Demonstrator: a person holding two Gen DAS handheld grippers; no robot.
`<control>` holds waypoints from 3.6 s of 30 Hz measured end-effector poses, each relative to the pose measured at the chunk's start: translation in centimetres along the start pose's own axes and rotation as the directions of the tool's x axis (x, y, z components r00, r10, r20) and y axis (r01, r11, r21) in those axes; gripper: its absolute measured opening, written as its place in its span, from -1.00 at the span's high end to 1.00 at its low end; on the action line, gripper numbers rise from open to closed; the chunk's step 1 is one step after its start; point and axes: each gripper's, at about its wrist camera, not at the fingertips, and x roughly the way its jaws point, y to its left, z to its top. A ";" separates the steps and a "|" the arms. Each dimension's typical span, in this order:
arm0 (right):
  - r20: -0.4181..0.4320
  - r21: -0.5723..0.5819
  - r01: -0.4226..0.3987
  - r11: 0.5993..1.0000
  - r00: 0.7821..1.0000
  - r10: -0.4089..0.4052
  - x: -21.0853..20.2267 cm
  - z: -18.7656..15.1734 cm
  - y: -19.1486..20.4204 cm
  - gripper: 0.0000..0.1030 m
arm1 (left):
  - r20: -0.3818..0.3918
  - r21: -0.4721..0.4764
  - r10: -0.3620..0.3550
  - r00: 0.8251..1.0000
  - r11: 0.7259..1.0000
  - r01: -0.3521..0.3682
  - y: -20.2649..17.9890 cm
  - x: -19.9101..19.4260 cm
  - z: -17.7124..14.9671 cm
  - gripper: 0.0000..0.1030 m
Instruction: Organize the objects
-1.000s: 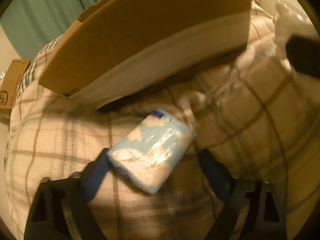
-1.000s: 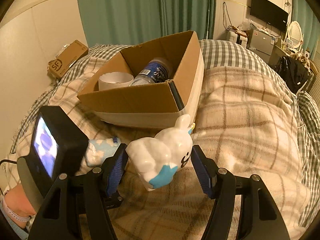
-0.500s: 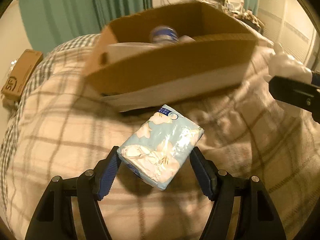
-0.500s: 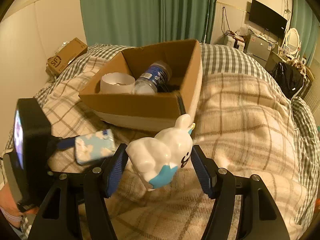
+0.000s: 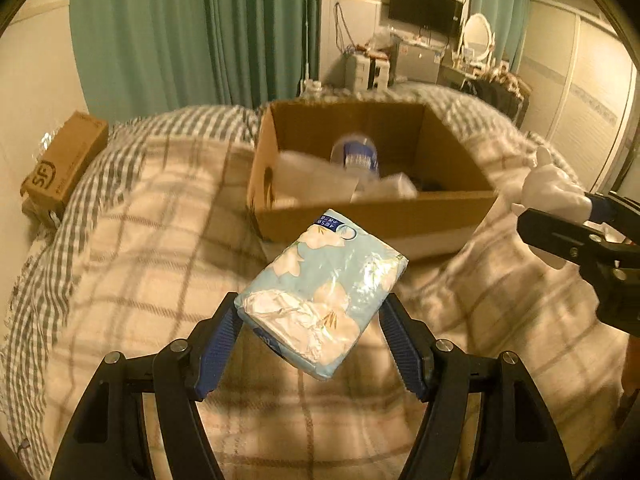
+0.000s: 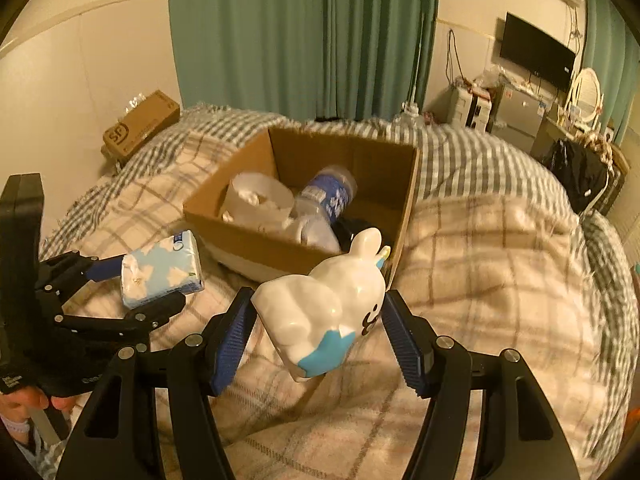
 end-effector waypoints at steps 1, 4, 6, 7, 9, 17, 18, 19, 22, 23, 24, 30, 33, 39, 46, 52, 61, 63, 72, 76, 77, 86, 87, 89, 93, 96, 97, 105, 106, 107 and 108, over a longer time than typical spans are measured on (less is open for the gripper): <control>0.017 -0.009 0.009 1.000 1.000 -0.009 -0.6 0.7 -0.1 -0.24 | 0.014 0.002 -0.002 1.000 1.000 0.002 -0.1 -0.5 0.7 -0.39; 0.062 -0.028 0.031 0.999 0.998 -0.029 -2.1 2.5 -0.7 -0.24 | 0.059 0.023 0.014 0.998 1.000 -0.016 -0.8 -2.1 2.8 -0.39; 0.096 -0.046 0.046 0.998 0.995 -0.041 -3.1 4.2 -0.9 -0.24 | 0.085 0.033 0.014 0.996 0.999 -0.017 -1.1 -2.8 4.6 -0.39; 0.114 -0.058 0.057 0.997 0.992 -0.050 -3.5 5.1 -1.0 -0.24 | 0.101 0.032 0.009 0.995 0.999 -0.012 -1.2 -3.1 5.8 -0.39; 0.143 -0.084 0.078 0.993 0.987 -0.065 -4.0 7.0 -1.0 -0.24 | 0.133 0.035 0.012 0.991 0.999 -0.017 -1.3 -3.5 7.9 -0.39; 0.219 -0.115 0.129 0.985 0.970 -0.101 -3.2 12.8 -2.0 -0.24 | 0.207 0.044 0.035 0.978 0.998 -0.045 -1.8 -2.1 14.0 -0.39; 0.221 -0.115 0.130 0.985 0.970 -0.102 -2.5 13.3 -2.3 -0.24 | 0.205 0.043 0.036 0.978 0.998 -0.046 -1.8 -1.4 14.4 -0.39; 0.220 -0.114 0.131 0.985 0.970 -0.103 -2.0 13.5 -2.4 -0.24 | 0.201 0.043 0.035 0.979 0.998 -0.044 -1.8 -0.8 14.8 -0.39; 0.195 -0.107 0.126 0.986 0.975 -0.103 0.6 13.9 -2.9 -0.24 | 0.183 0.042 0.033 0.983 0.998 -0.041 -1.8 1.7 15.3 -0.39; 0.181 -0.104 0.122 0.987 0.978 -0.102 1.8 13.9 -3.2 -0.24 | 0.174 0.042 0.036 0.984 0.998 -0.044 -1.8 2.4 15.4 -0.39; 0.169 -0.100 0.119 0.988 0.980 -0.101 2.7 13.8 -3.4 -0.24 | 0.163 0.046 0.038 0.986 0.998 -0.046 -1.8 3.4 15.4 -0.39; 0.101 -0.068 0.093 0.993 0.991 -0.086 7.8 12.7 -4.6 -0.24 | 0.103 0.050 0.043 0.994 0.998 -0.049 -1.9 7.8 14.7 -0.39; 0.088 -0.039 0.072 0.997 0.994 -0.069 9.1 12.2 -5.2 -0.25 | 0.086 0.049 0.046 0.995 0.998 -0.050 -1.8 9.1 13.9 -0.39; 0.178 -0.006 0.071 0.997 0.982 -0.069 7.4 11.7 -5.8 -0.82 | 0.081 0.057 0.075 0.994 0.995 -0.080 -1.8 9.5 12.7 -0.89; 0.184 0.038 0.120 0.992 0.975 -0.125 4.2 10.8 -6.7 -0.85 | 0.138 0.044 0.095 0.986 0.994 -0.101 -1.9 5.8 12.7 -1.00; 0.218 0.077 0.148 0.986 0.963 -0.161 -0.8 9.7 -7.1 -0.99 | 0.221 0.017 0.096 0.970 0.995 -0.102 -1.6 0.5 13.2 -1.00; 0.301 0.101 0.181 0.978 0.932 -0.204 -8.5 9.3 -5.8 -0.99 | 0.355 -0.015 0.108 0.929 0.994 -0.110 -1.7 -7.3 12.2 -1.00; 0.317 0.104 0.182 0.978 0.926 -0.206 -9.6 9.1 -5.4 -0.99 | 0.382 -0.022 0.109 0.918 0.994 -0.109 -1.6 -8.8 11.6 -1.00; 0.370 0.151 0.164 0.975 0.905 -0.210 -12.0 6.0 -3.6 -0.99 | 0.444 -0.075 0.128 0.887 0.992 -0.105 -0.5 -11.1 7.6 -1.00; 0.385 0.179 0.168 0.970 0.895 -0.226 -10.6 3.7 -2.7 -0.99 | 0.429 -0.090 0.173 0.886 0.985 -0.149 0.0 -9.7 5.6 -1.00; 0.387 0.178 0.168 0.969 0.894 -0.226 -10.1 3.3 -2.5 -0.99 | 0.425 -0.094 0.178 0.888 0.984 -0.153 0.1 -9.3 5.1 -1.00; 0.352 0.166 0.182 0.969 0.907 -0.230 -6.6 1.7 -2.1 -0.99 | 0.384 -0.114 0.166 0.908 0.985 -0.132 1.0 -7.1 3.1 -1.00; 0.351 0.165 0.185 0.969 0.907 -0.233 -6.6 1.6 -2.1 -0.99 | 0.382 -0.115 0.163 0.909 0.985 -0.129 1.0 -7.1 3.1 -1.00; 0.351 0.166 0.185 0.969 0.907 -0.233 -6.5 1.4 -2.1 -0.99 | 0.383 -0.121 0.157 0.910 0.985 -0.119 1.2 -7.2 2.9 -1.00; 0.348 0.161 0.188 0.969 0.908 -0.234 -6.4 1.3 -1.8 -0.99 | 0.386 -0.120 0.155 0.910 0.986 -0.117 1.2 -7.3 2.8 -1.00; 0.344 0.153 0.191 0.970 0.909 -0.234 -6.4 1.2 -1.6 -0.99 | 0.384 -0.113 0.153 0.910 0.987 -0.119 1.0 -7.2 2.8 -1.00; 0.343 0.151 0.191 0.970 0.910 -0.232 -6.4 1.1 -1.5 -0.99 | 0.383 -0.114 0.151 0.911 0.987 -0.116 1.0 -7.2 2.8 -1.00; 0.333 0.146 0.188 0.971 0.915 -0.227 -6.0 1.4 -1.4 -0.99 | 0.373 -0.112 0.145 0.916 0.988 -0.111 1.1 -6.8 2.8 -1.00; 0.332 0.148 0.190 0.971 0.915 -0.230 -6.0 1.4 -1.4 -0.99 | 0.372 -0.110 0.144 0.917 0.988 -0.110 1.0 -6.8 2.8 -1.00; 0.333 0.149 0.191 0.970 0.914 -0.231 -6.1 1.4 -1.4 -0.99 | 0.371 -0.111 0.143 0.918 0.988 -0.109 1.0 -6.8 2.8 -1.00; 0.334 0.151 0.191 0.970 0.914 -0.231 -6.1 1.4 -1.5 -0.99 | 0.370 -0.112 0.142 0.918 0.988 -0.107 1.0 -6.8 2.8 -1.00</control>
